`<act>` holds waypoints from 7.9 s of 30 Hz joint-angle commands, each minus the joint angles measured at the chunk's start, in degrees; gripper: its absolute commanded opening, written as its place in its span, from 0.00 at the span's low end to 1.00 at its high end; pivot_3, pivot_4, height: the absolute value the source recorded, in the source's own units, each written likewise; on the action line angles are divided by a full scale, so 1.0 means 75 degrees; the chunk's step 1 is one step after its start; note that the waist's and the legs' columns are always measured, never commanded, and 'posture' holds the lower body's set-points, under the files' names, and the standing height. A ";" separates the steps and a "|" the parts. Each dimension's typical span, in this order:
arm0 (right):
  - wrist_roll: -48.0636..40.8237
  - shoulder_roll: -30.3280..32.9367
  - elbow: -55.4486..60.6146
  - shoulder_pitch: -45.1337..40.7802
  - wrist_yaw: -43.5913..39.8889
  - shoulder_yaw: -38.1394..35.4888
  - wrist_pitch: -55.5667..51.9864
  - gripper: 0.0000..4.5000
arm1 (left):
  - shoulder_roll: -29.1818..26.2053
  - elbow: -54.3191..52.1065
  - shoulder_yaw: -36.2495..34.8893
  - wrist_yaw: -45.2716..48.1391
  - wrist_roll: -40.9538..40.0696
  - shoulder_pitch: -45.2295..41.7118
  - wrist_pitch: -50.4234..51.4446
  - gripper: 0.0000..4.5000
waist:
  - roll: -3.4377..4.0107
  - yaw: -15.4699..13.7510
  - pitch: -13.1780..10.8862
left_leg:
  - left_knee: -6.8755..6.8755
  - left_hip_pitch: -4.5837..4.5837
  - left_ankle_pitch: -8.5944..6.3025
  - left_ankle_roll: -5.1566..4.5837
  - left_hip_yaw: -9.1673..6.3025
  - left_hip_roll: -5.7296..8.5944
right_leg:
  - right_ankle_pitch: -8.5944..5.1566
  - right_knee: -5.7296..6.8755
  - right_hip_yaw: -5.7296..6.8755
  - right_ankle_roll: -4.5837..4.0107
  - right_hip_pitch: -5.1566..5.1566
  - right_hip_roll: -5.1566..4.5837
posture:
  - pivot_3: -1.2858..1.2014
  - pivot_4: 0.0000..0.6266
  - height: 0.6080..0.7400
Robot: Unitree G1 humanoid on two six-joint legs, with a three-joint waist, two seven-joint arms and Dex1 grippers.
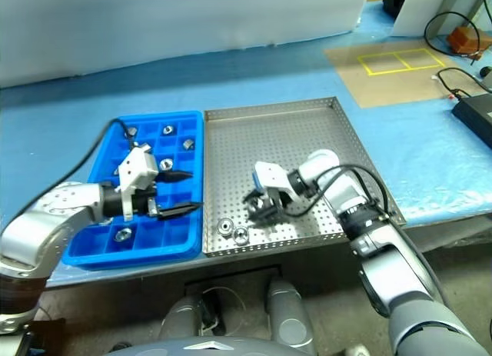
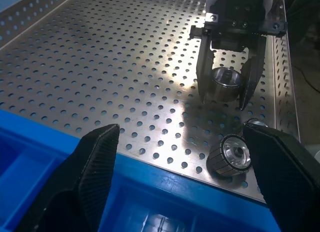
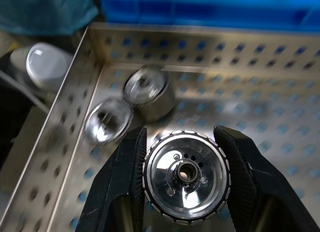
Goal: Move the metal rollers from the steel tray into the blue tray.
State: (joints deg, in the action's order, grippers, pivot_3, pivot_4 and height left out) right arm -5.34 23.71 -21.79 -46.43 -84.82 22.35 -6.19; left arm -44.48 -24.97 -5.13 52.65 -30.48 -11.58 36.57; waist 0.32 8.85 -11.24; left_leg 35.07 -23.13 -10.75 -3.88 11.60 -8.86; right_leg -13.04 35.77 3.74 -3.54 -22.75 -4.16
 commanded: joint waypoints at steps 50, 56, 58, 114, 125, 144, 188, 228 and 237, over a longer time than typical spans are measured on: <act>0.1693 -0.2730 -0.4726 -0.2414 0.2610 -0.0380 0.1964 0.73 | 0.0628 -0.1562 -0.2184 -0.2770 -0.0491 0.1773 0.0425 0.92 | -0.0023 -0.1076 -0.0003 | -0.0057 -0.0011 0.0026 0.0055 0.0019 -0.0003 | 0.0006 0.0008 -0.0009 -0.0025 -0.0054 0.0000 | 0.43 0.24 1.00; 0.1156 -0.2529 -0.4105 -0.2485 0.2016 -0.0827 0.1317 0.73 | 0.0643 -0.1329 -0.1993 -0.2615 -0.0519 0.1530 0.0315 0.92 | -0.0022 -0.1073 -0.0003 | -0.0056 -0.0006 0.0027 0.0056 0.0019 -0.0003 | 0.0006 0.0013 -0.0009 -0.0025 -0.0051 0.0000 | 0.41 0.24 1.00; 0.0664 -0.2275 -0.3560 -0.2516 0.1281 -0.1070 0.0776 0.73 | 0.0665 -0.1207 -0.1837 -0.2524 -0.0512 0.1374 0.0272 0.92 | -0.0022 -0.1066 -0.0004 | -0.0056 -0.0006 0.0027 0.0056 0.0019 -0.0003 | 0.0007 0.0013 -0.0009 -0.0025 -0.0051 0.0000 | 0.40 0.24 1.00; 0.0666 0.0257 -0.0203 0.0420 0.0300 0.1087 0.1450 0.73 | 0.0790 -0.0424 -0.0753 -0.2009 -0.0184 0.0710 -0.0079 0.92 | -0.0037 -0.0660 0.0007 | -0.0033 0.0002 0.0027 0.0053 0.0017 -0.0056 | 0.0015 -0.0012 -0.0022 -0.0038 -0.0030 0.0065 | 0.37 0.24 1.00; 0.1033 -0.0169 -0.0932 0.0185 0.1102 0.0784 0.1711 0.73 | 0.0832 -0.0470 -0.0684 -0.2055 -0.0194 0.0635 0.0011 0.92 | -0.0037 -0.0650 0.0007 | -0.0032 0.0007 0.0031 0.0059 0.0017 -0.0059 | 0.0019 -0.0007 -0.0022 -0.0044 -0.0030 0.0068 | 0.37 0.24 1.00; 0.0620 -0.0151 -0.0963 -0.0082 0.0557 0.0488 0.1251 0.39 | 0.0892 -0.0407 -0.0623 -0.2094 -0.0148 0.0506 -0.0045 0.92 | -0.0036 -0.0655 0.0006 | -0.0032 0.0003 0.0033 0.0064 0.0017 -0.0073 | 0.0021 -0.0011 -0.0024 -0.0049 -0.0031 0.0086 | 0.37 0.24 1.00; -0.0820 -0.0547 -0.0233 -0.0746 0.0911 -0.0847 -0.2838 0.39 | 0.0949 0.0673 0.0123 -0.0634 0.1354 -0.0164 -0.3873 0.92 | -0.0026 -0.0674 0.0001 | -0.0045 -0.0003 0.0059 0.0110 0.0021 -0.0108 | 0.0031 -0.0010 -0.0026 -0.0078 -0.0056 0.0123 | 0.35 0.24 1.00; -0.1122 -0.0600 0.0865 -0.0458 0.0714 -0.0723 -0.2871 0.39 | 0.1609 0.0904 0.0501 -0.0991 -0.0774 -0.0538 -0.0101 0.92 | -0.0025 -0.0662 0.0001 | -0.0051 -0.0004 0.0063 0.0114 0.0022 -0.0109 | 0.0033 -0.0011 -0.0026 -0.0085 -0.0060 0.0124 | 0.35 0.24 1.00; -0.1091 -0.0637 0.0832 -0.0445 0.0782 -0.0714 -0.2840 0.39 | 0.1670 0.1067 0.0633 -0.1077 -0.0373 -0.0593 -0.0388 0.65 | -0.0025 -0.0661 0.0001 | -0.0050 -0.0004 0.0063 0.0114 0.0022 -0.0108 | 0.0033 -0.0010 -0.0026 -0.0084 -0.0059 0.0124 | 0.35 0.24 1.00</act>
State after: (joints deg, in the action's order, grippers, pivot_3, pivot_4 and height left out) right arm -11.60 19.61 -18.19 -49.19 -78.16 17.49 -28.10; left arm -32.08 -16.74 0.02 45.36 -34.43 -15.22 34.62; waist 0.13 3.89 -11.24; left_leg 34.69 -23.16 -10.28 -3.03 11.76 -9.67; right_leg -12.80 35.69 3.54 -4.18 -23.19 -3.23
